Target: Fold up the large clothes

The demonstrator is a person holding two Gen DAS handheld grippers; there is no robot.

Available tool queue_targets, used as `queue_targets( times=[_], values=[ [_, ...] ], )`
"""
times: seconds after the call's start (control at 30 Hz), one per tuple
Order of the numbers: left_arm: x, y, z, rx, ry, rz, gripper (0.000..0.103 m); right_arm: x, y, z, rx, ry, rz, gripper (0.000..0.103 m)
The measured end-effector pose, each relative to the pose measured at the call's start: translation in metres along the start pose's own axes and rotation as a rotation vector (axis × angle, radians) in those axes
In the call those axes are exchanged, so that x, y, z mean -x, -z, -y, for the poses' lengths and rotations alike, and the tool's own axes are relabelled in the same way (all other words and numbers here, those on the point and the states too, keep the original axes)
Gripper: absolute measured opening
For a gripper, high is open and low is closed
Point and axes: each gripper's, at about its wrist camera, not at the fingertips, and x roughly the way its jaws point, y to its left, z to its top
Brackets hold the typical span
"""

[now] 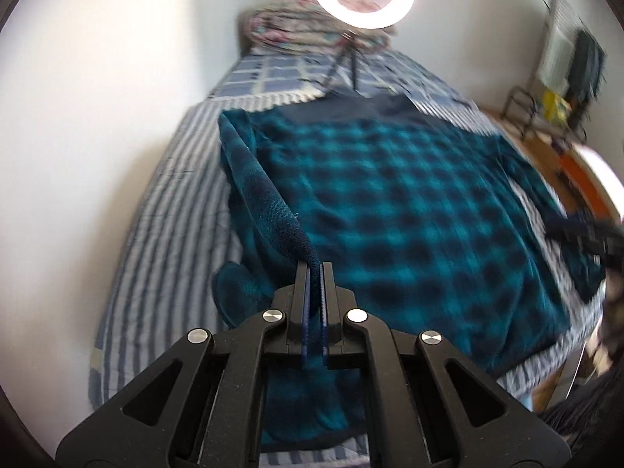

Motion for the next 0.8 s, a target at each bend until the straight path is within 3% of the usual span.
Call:
queue_targets(
  times=[0.3, 0.37, 0.57, 0.67, 0.73, 0.8],
  values=[
    [-0.028, 0.030, 0.055, -0.109, 0.011, -0.063, 0.002, -0.106, -0.100, 0.000, -0.049, -0.184, -0.094, 0.049],
    [-0.031, 0.033, 0.068, -0.151, 0.009, -0.058, 0.002, -0.135, -0.116, -0.005, -0.062, -0.195, -0.110, 0.049],
    [-0.031, 0.038, 0.065, -0.135, 0.081, -0.110, 0.003, -0.222, -0.159, -0.025, -0.100, -0.182, -0.162, 0.049],
    [-0.014, 0.038, 0.049, -0.055, 0.157, -0.110, 0.019, -0.254, -0.176, -0.033, -0.091, -0.162, -0.174, 0.049],
    [-0.001, 0.036, 0.034, -0.005, 0.153, -0.081, 0.040, -0.280, -0.190, -0.040, -0.069, -0.120, -0.181, 0.050],
    [0.008, 0.032, 0.012, 0.066, 0.135, -0.056, 0.041, -0.296, -0.198, -0.042, -0.064, -0.099, -0.183, 0.050]
  ],
)
